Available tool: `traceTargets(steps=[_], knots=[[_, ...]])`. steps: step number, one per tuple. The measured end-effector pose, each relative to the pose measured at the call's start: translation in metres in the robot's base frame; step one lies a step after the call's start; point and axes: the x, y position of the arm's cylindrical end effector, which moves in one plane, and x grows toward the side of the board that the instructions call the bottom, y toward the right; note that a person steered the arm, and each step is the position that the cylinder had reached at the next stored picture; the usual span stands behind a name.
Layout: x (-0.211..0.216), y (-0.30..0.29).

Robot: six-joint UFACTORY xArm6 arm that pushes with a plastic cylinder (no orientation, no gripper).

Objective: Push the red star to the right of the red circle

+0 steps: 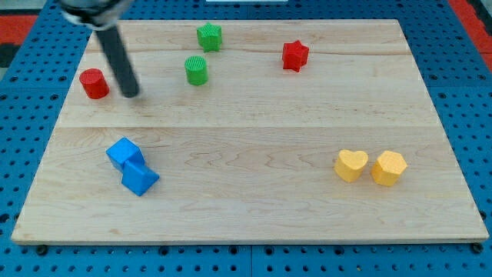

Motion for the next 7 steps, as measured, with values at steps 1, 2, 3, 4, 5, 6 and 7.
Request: traceTargets(steps=[1, 2, 3, 4, 5, 6, 7], knots=[[0.012, 0.118], [-0.002, 0.224], [-0.017, 0.3], [-0.022, 0.354], [-0.058, 0.406], [-0.113, 0.453], [-0.163, 0.429]])
